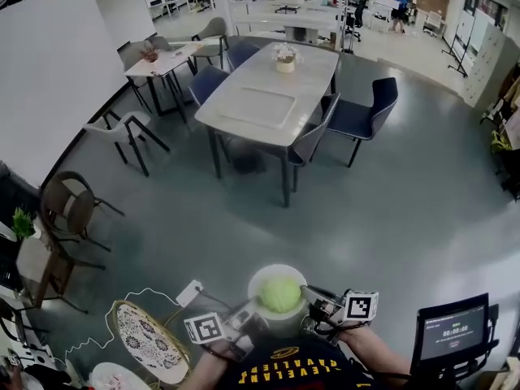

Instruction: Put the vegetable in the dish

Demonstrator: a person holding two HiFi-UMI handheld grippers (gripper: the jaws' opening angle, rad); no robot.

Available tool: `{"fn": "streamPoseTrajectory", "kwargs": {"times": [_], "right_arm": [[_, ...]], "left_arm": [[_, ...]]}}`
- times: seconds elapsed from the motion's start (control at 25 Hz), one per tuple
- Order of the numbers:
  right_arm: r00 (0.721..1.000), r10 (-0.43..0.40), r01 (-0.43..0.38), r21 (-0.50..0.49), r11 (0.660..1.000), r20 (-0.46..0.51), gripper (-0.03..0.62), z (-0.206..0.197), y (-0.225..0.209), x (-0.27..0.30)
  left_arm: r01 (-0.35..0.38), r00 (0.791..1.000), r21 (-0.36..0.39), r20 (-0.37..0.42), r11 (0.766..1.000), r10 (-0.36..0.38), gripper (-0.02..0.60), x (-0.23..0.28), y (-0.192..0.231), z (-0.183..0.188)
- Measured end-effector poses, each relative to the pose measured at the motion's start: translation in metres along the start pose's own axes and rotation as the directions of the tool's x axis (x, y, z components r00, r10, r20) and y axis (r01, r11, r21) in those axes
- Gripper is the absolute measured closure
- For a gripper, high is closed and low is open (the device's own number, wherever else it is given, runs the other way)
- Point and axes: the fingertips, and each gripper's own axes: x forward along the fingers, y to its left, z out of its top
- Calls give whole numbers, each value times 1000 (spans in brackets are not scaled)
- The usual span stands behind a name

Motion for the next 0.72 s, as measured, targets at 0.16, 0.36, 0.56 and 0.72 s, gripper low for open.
{"fn": "streamPoseTrajectory", "kwargs": {"times": [0.16,0.36,0.56,0.72], "right_arm": [[999,23,-22,-43,999,24,583,-55,19,66],[1000,-2,3,-83,997,15,583,-68,32,117],[1000,-6,6,-73,997,-7,583,-74,40,152],[999,-15,12,-56,998,-52,585,-75,33,175]], "left_arm": [[38,999,95,-23,995,-35,569,-73,30,39],[75,997,48,-2,996,-75,569,-108,45,75],[112,993,-28,31,993,-111,569,-126,52,99],[95,994,-22,48,995,-94,569,-133,64,117]]}}
